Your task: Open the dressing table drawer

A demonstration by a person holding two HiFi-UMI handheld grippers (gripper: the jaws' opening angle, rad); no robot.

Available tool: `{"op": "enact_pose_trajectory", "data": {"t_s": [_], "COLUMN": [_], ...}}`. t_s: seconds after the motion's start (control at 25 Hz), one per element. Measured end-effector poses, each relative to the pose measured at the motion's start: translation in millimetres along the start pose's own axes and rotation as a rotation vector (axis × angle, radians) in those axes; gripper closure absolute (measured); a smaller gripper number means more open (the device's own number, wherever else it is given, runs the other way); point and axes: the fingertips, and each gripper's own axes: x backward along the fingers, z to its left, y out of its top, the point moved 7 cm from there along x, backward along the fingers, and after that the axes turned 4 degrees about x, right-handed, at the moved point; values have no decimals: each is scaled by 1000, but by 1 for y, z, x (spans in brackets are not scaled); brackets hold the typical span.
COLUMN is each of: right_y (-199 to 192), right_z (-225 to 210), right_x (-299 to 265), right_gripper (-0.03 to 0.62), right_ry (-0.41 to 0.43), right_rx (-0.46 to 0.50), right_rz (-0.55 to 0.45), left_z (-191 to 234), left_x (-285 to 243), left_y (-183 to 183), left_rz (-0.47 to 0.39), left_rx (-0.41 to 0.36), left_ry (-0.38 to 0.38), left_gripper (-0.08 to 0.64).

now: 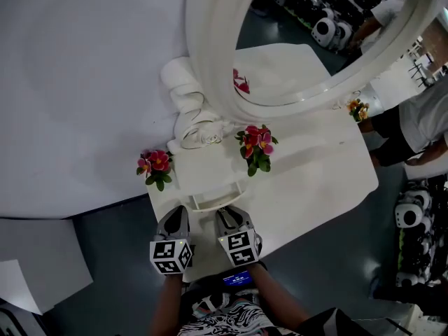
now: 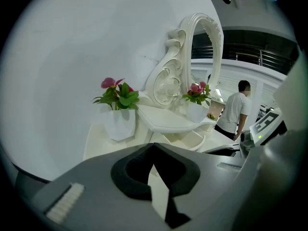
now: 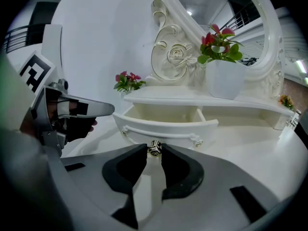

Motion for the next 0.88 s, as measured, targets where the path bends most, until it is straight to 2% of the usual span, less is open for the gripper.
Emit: {"op": "enact_pose_trajectory", "data": {"t_s": [0.2, 0.4, 0.52, 0.64, 0.76, 0.88], "right_y": [1, 2, 7, 13, 21, 20], "right_z": [-1, 5, 6, 10, 14, 15], "right_x": [5, 46, 78, 112, 135, 151], "right_gripper": [485, 477, 503, 587, 591, 591], "right_ry": [-14, -51, -104, -130, -113, -99], "right_rx": [9, -2, -22, -47, -59, -58], "right_rz": [-3, -62, -120, -194, -273, -293], "left_z": [-7, -23, -33, -45, -59, -76], "left_x": [6, 32, 48, 64, 79, 95], "left_y": [10, 22, 25, 30, 39, 42], "left_rz": [-39, -95, -126, -153, -195, -221], "left_rx": [-5, -22, -35, -49, -72, -93], "left_ry": [-11, -43, -59, -77, -84, -86], "left_gripper": [557, 557, 557, 557, 557, 557]}}
